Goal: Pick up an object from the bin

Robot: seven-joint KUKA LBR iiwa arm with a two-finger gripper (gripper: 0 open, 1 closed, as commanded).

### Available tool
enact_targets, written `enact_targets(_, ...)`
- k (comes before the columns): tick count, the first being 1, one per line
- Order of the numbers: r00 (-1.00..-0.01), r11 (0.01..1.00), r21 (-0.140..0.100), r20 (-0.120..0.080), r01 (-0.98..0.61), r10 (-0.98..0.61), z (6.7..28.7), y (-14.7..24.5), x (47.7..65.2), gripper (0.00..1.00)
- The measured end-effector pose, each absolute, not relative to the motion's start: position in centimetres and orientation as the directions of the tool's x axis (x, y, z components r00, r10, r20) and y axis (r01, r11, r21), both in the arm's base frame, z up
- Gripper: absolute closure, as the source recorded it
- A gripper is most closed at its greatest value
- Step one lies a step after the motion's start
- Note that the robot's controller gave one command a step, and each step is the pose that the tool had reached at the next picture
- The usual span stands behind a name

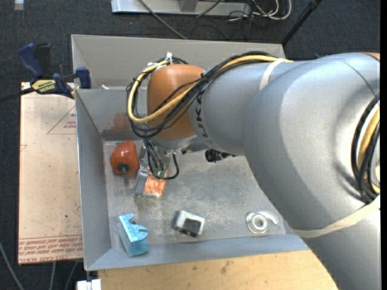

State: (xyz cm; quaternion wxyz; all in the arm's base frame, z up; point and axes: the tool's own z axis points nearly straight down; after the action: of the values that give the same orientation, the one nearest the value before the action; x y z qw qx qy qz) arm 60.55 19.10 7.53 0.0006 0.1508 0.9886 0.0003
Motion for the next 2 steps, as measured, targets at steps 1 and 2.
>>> enact_targets(1, -1.000, 1.000, 0.003, -0.003, -0.019, -0.019, 7.4, 17.2, 61.3, 0.00)
enact_targets(2, -0.983, 0.983, 0.002, -0.005, -0.181, -0.181, 7.3, 15.0, 62.2, 0.00)
